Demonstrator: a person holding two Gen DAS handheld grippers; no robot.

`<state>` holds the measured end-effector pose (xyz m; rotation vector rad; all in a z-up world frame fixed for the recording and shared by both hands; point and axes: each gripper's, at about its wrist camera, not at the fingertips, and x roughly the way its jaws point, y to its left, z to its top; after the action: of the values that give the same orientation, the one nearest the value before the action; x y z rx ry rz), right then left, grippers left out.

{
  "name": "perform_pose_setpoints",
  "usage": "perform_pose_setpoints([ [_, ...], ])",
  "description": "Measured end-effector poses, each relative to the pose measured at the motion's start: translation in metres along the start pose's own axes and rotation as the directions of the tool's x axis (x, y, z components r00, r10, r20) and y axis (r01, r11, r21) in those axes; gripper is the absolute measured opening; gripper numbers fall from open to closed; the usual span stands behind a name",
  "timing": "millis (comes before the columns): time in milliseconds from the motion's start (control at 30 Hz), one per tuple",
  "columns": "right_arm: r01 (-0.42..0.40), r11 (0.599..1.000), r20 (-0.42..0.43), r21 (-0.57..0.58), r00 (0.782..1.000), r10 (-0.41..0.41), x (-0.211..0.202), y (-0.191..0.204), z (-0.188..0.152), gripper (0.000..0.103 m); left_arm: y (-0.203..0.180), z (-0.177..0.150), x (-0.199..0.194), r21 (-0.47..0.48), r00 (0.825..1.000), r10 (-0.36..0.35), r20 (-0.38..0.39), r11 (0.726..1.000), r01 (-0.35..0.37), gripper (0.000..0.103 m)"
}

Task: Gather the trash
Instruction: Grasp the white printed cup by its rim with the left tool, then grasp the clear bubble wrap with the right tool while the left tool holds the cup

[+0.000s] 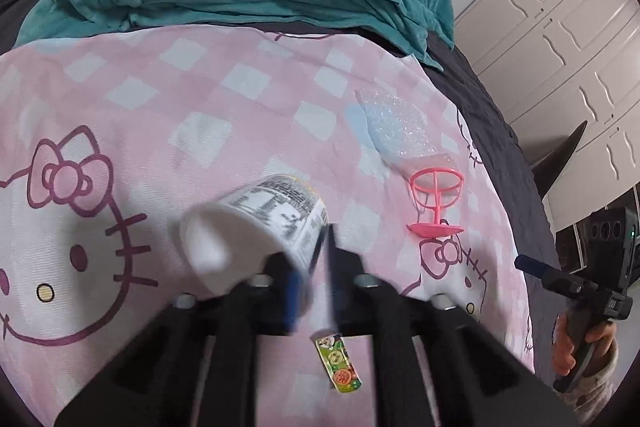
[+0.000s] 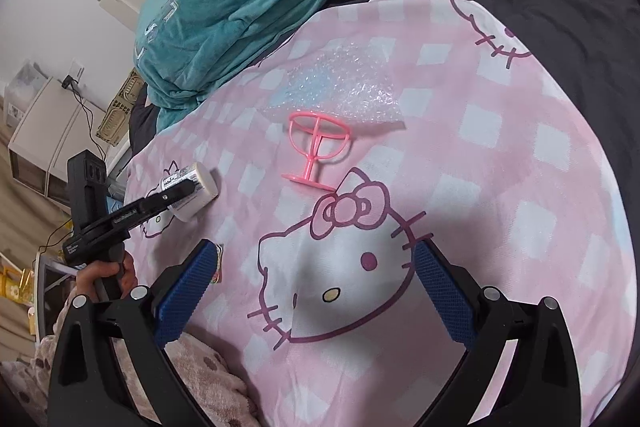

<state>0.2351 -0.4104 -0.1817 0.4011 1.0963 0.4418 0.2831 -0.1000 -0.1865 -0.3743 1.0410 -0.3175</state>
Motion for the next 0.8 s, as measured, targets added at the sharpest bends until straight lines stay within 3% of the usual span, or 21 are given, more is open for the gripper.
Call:
perform_pose_setpoints([
  [267, -0.025, 1.000, 0.012, 0.006, 1.000, 0.025, -0.003, -0.002, -0.003, 0.096, -0.040, -0.009, -0.030, 0.159, 0.987, 0.159, 0.032, 0.974, -0.162, 0.004],
  [533, -0.026, 1.000, 0.029, 0.009, 0.999, 0.026, -0.014, -0.010, -0.001, 0.096, -0.087, -0.029, -0.075, 0.323, 0.944, 0.318, 0.088, 0.887, -0.329, 0.004],
  [667, 0.004, 0.999, 0.023, -0.049, 1.000, -0.003, -0.015, -0.008, 0.018, 0.096, -0.091, -0.034, -0.086, 0.323, 0.938, 0.332, 0.095, 0.881, -0.345, 0.004],
  [800, 0.043, 0.990, 0.004, -0.136, 0.999, -0.043, -0.008, 0.006, 0.063, 0.096, -0.088, -0.037, -0.091, 0.323, 0.929, 0.357, 0.100, 0.872, -0.369, 0.004],
])
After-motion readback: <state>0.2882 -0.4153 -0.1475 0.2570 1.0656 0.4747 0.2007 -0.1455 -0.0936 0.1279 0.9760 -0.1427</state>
